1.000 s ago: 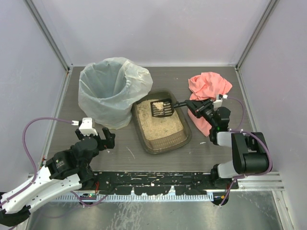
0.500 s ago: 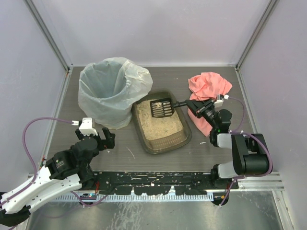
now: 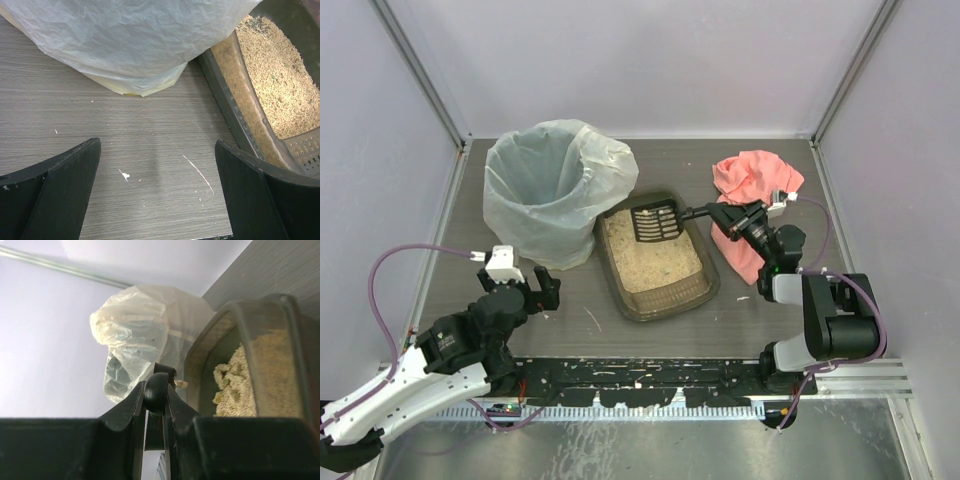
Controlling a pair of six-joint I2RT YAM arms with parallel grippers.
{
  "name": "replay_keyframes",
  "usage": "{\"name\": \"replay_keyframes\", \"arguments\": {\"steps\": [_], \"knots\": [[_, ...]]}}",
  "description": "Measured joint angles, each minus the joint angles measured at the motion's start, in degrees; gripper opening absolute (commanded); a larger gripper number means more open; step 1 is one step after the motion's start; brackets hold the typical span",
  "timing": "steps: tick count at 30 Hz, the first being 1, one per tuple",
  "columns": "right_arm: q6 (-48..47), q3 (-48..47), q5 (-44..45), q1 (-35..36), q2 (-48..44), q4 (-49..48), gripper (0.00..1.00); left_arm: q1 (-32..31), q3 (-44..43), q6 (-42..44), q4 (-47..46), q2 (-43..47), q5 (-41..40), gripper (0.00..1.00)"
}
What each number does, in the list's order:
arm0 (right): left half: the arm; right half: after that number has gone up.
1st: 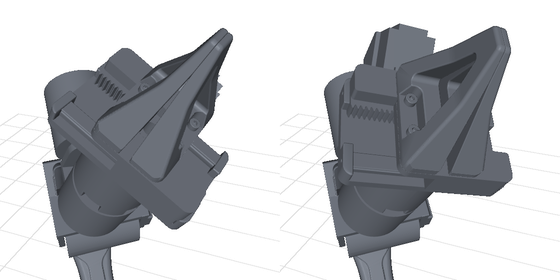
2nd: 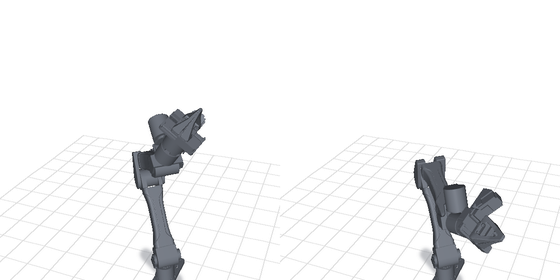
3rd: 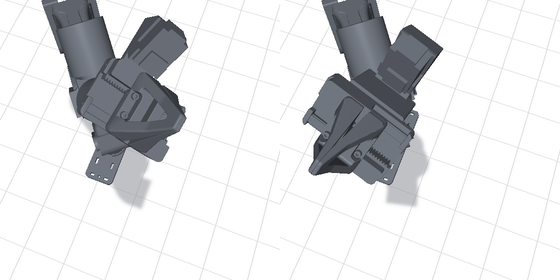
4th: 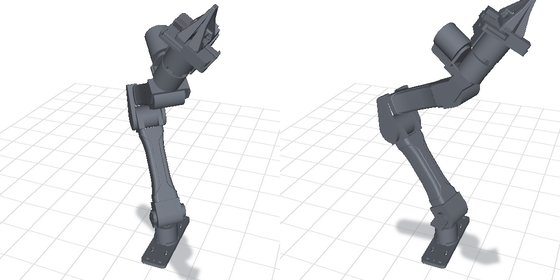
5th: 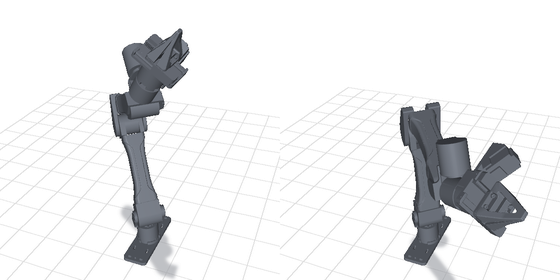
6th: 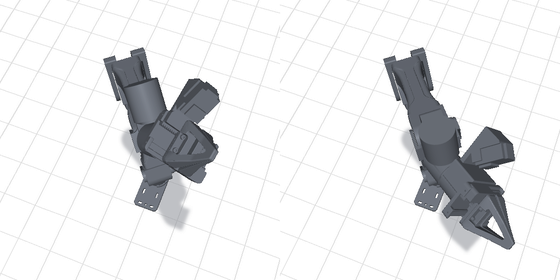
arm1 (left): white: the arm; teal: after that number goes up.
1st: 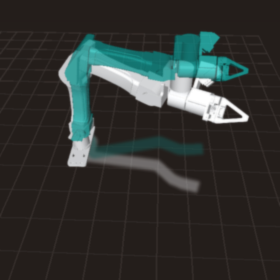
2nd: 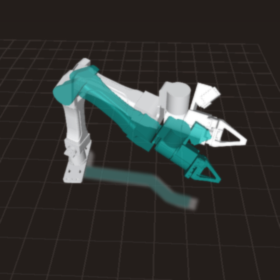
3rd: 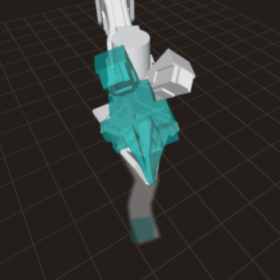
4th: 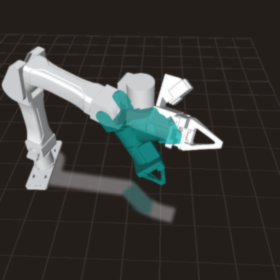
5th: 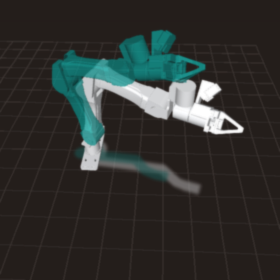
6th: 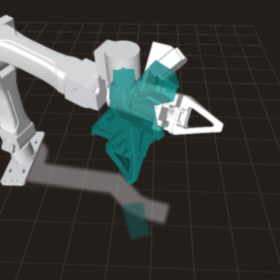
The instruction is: Clean the litter box
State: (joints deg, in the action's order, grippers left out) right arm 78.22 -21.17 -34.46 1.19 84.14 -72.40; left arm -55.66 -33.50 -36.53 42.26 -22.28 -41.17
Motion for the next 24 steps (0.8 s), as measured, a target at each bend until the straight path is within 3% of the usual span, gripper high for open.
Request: {"name": "replay_keyframes", "arguments": {"steps": [15, 24], "knots": [[-2.62, 1.25, -2.01, -2.38, -3.08, 6.97, 0.01, 0.0, 0.0, 0.0, -0.02, -0.37, 0.0, 0.98], [-4.74, -0.68, -4.11, 0.13, -3.54, 10.43, 0.01, 0.0, 0.0, -0.04, 0.02, -0.35, -0.02, 0.98]]}}
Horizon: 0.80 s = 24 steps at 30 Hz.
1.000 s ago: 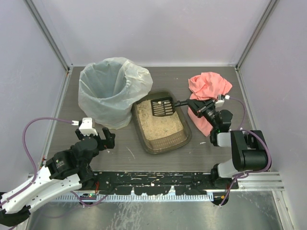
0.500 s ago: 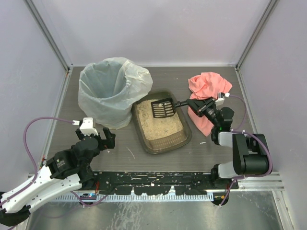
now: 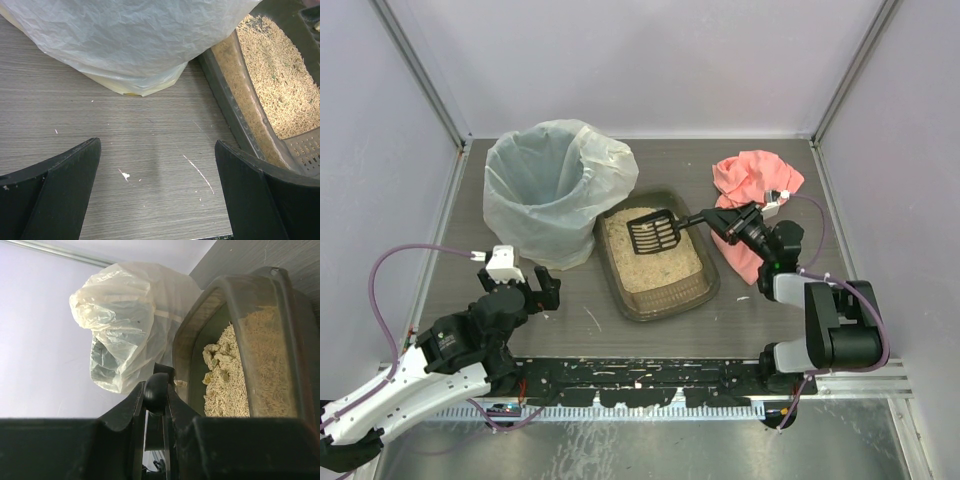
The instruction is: Clean the litter box
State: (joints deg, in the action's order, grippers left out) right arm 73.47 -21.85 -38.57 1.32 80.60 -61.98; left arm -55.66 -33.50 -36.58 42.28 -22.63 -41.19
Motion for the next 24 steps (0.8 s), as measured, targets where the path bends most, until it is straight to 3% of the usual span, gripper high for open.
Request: {"name": "replay_keyframes", "arguments": {"steps": [8, 14, 19, 24], "knots": [[0.26, -1.31, 2.45, -0.02, -9.01, 8.37, 0.01, 0.0, 0.0, -0.02, 0.02, 0.61, -0.04, 0.98], [-3.32, -13.22, 8.07, 3.45, -17.57, 23.8, 0.01, 0.0, 0.0, -0.02, 0.04, 0.81, -0.04, 0.98], [-4.46, -23.87, 10.99, 8.33, -16.04, 28.35, 0.01, 0.0, 0.0, -0.02, 0.02, 0.79, -0.04, 0.98], [-6.64, -35.93, 15.65, 15.82, -7.48, 31.8, 0.01, 0.0, 0.0, -0.02, 0.02, 0.9, -0.04, 0.98]]}}
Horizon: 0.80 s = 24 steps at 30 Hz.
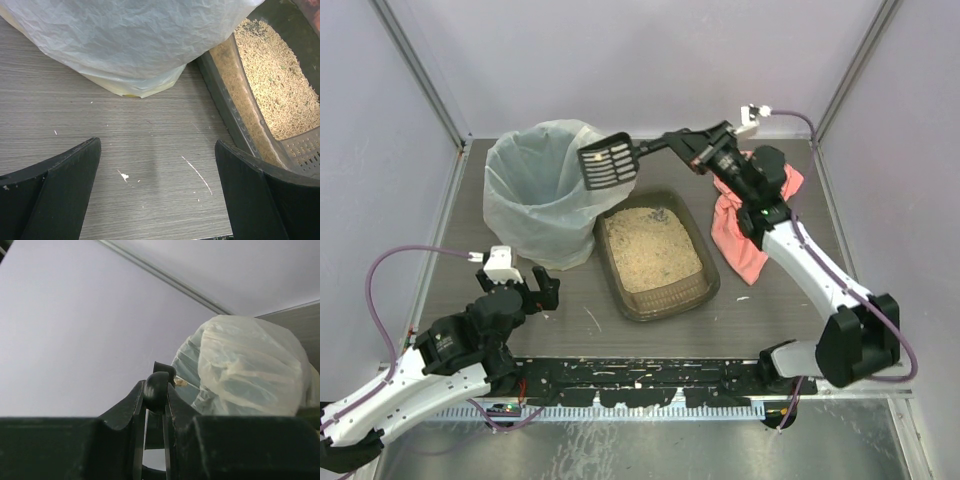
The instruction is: Clean the litter box
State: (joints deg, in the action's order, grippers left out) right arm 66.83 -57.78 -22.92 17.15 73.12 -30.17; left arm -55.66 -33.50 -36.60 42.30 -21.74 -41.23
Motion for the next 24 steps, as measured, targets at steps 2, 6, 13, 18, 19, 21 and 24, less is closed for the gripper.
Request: {"name": "replay_keyframes", "arguments": {"steps": [2, 6, 13, 18, 19, 21, 24], "knots": [[-2.23, -5.86, 2.16, 3.93, 4.55, 2.1, 0.01, 0.0, 0.0, 0.0, 0.0, 0.31, -0.04, 0.98], [-7.3, -15.98, 5.25, 9.97, 13.11, 3.34, 0.01, 0.0, 0.0, -0.02, 0.02, 1.6, -0.11, 0.98], [-23.1, -23.96, 7.82, 15.5, 22.08, 1.4, 0.01, 0.0, 0.0, -0.02, 0.02, 3.5, -0.09, 0.98], [-38.16, -28.44, 4.72, 17.9, 25.66, -0.09, 0.01, 0.0, 0.0, -0.04, 0.02, 3.52, -0.04, 0.98], [-40.54, -29.16, 3.54, 18.18, 25.97, -0.28, 0.01, 0.0, 0.0, -0.02, 0.02, 3.5, -0.04, 0.98], [-44.48, -30.38, 1.25, 18.6, 26.29, -0.72, 0.01, 0.0, 0.0, -0.02, 0.02, 3.5, -0.04, 0.98], [-49.79, -32.28, -1.64, 19.23, 26.38, -1.07, 0.01, 0.0, 0.0, -0.02, 0.02, 3.5, -0.04, 0.98]]}}
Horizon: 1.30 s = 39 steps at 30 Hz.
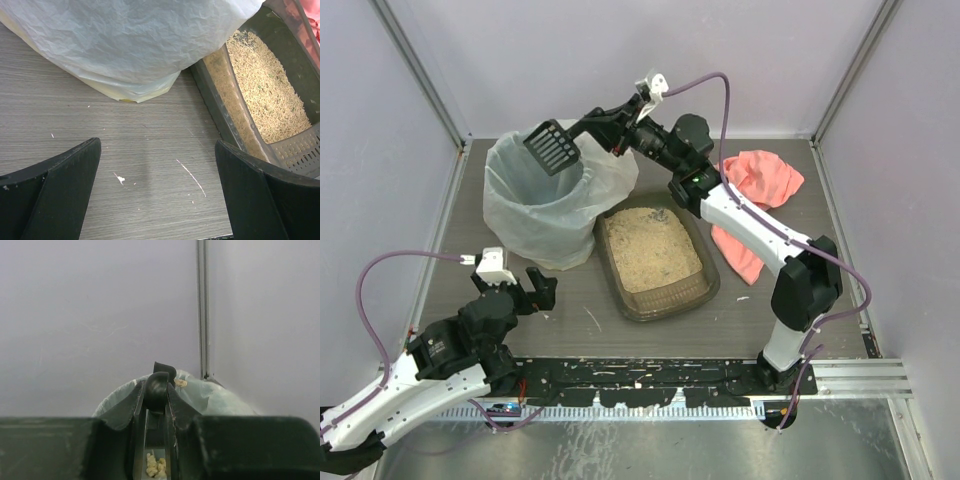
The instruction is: Clean the litter box
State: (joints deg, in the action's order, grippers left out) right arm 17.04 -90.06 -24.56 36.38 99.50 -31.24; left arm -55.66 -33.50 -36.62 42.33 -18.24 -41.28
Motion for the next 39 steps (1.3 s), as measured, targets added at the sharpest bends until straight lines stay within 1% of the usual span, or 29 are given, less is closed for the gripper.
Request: {"name": "replay_keyframes", "arguments": {"steps": [2, 6, 10, 13, 15, 17, 24, 28, 30, 33, 36, 39], "knots": [[-3.37, -1.4, -1.42, 0.42, 0.0, 0.02, 0.01, 0.0, 0.0, 0.0, 0.0, 0.0, 0.0, 0.98], [-6.58, -3.23, -2.64, 0.68, 0.0, 0.24, 0.01, 0.0, 0.0, 0.0, 0.0, 0.0, 0.0, 0.98], [-5.97, -4.35, -1.36, 0.7, -0.39, 0.42, 0.01, 0.0, 0.0, -0.02, 0.0, 0.0, -0.04, 0.98], [-4.33, -3.56, 1.81, 0.7, -2.8, 2.78, 0.01, 0.0, 0.0, -0.07, 0.0, 0.0, -0.07, 0.98], [-3.43, -0.81, 4.7, 0.7, -7.04, 4.98, 0.01, 0.0, 0.0, -0.07, 0.0, -0.02, -0.09, 0.98], [-2.95, 3.28, 8.55, 0.7, -13.38, 7.5, 0.01, 0.0, 0.0, -0.09, 0.0, -0.07, -0.09, 0.98], [-1.4, 21.59, 24.74, 0.68, -40.13, 13.57, 0.05, 0.0, 0.0, -0.2, 0.04, -2.12, -0.09, 0.98], [0.11, 32.06, 34.23, 0.68, -50.4, 19.45, 0.06, 0.0, 0.0, -0.24, 0.09, -3.72, -0.11, 0.98], [1.05, 36.57, 37.64, 0.68, -52.52, 21.53, 0.06, 0.0, -0.02, -0.26, 0.13, -4.59, -0.13, 0.98], [3.08, 43.47, 40.92, 0.68, -53.11, 25.05, 0.06, 0.0, -0.2, -0.35, 0.44, -6.14, -0.28, 0.98], [5.25, 48.06, 41.59, 0.68, -50.36, 27.26, 0.06, 0.0, -0.46, -0.57, 0.96, -7.34, -0.28, 0.98], [7.65, 50.42, 41.31, 0.68, -47.21, 27.65, 0.07, 0.0, -0.7, -1.27, 1.31, -7.76, -0.26, 0.98]]}}
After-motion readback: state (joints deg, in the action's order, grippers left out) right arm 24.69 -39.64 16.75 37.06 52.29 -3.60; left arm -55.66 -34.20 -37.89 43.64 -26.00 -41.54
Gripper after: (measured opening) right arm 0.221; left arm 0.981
